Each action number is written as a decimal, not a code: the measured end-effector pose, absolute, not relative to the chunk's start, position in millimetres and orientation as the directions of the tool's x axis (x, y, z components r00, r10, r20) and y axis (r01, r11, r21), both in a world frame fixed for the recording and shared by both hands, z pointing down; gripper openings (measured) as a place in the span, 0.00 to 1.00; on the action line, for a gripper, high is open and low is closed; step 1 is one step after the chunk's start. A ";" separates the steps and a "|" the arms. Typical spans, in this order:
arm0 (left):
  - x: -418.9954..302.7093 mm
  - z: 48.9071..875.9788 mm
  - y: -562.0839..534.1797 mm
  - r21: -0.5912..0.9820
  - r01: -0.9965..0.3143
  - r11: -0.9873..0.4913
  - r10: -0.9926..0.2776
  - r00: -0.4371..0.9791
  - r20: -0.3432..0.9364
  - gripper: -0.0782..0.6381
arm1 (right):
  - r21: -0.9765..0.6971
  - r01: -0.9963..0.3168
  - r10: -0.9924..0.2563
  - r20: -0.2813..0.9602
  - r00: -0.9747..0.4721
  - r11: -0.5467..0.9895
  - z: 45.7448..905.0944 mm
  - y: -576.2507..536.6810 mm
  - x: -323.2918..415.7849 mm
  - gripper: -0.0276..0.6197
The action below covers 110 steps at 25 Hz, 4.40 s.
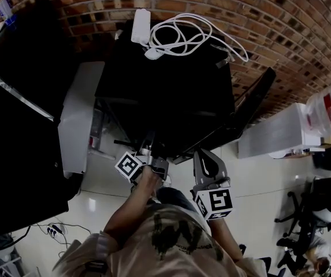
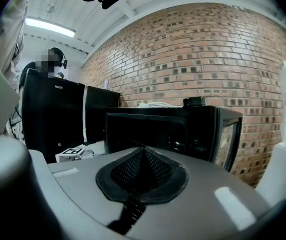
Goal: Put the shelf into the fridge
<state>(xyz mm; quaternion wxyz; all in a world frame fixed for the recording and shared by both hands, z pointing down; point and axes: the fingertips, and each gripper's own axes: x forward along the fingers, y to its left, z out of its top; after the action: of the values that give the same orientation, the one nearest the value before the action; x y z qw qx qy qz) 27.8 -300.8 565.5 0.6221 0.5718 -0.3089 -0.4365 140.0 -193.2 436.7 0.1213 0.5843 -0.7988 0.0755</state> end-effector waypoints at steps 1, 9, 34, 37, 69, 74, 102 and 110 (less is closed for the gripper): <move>28.7 565.4 -304.0 0.981 0.189 -0.036 -0.898 0.426 -0.115 0.13 | 0.022 -0.951 -0.915 0.281 -0.290 0.308 436.4 -195.0 140.3 0.04; 37.5 566.0 -332.9 0.982 0.187 -0.027 -0.907 0.408 -0.103 0.13 | 0.025 -0.947 -0.911 0.283 -0.300 0.320 436.0 -207.5 143.8 0.04; 49.8 574.4 -400.6 0.995 0.094 -0.023 -0.910 0.409 -0.060 0.13 | 0.009 -0.944 -0.907 0.280 -0.314 0.329 439.7 -241.7 141.4 0.04; 51.0 572.1 -402.9 0.995 0.099 -0.029 -0.910 0.410 -0.068 0.13 | 0.009 -0.945 -0.907 0.281 -0.312 0.328 440.1 -242.3 141.1 0.04; 17.0 568.8 -341.2 0.994 0.081 -0.070 -0.892 0.442 -0.098 0.33 | -0.019 -0.941 -0.909 0.252 -0.333 0.339 433.3 -206.4 104.9 0.04; 4.6 550.8 -320.4 0.988 0.130 -0.089 -0.890 0.436 -0.137 0.33 | -0.031 -0.941 -0.912 0.236 -0.335 0.338 433.2 -193.7 91.5 0.04; -17.1 444.5 -218.2 0.947 0.254 -0.196 -0.824 0.482 -0.299 0.17 | -0.030 -0.949 -0.926 0.212 -0.313 0.314 420.3 -144.1 53.3 0.04; -9.4 439.6 -186.9 0.952 0.226 -0.206 -0.826 0.482 -0.293 0.11 | -0.037 -0.946 -0.926 0.192 -0.324 0.323 413.5 -118.1 63.0 0.04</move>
<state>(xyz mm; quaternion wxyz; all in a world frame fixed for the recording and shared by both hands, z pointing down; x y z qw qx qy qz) -9.4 -186.9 439.6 0.5838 0.6325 -0.2370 -0.4505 63.0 -118.1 413.5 0.0679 0.5773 -0.8106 0.0712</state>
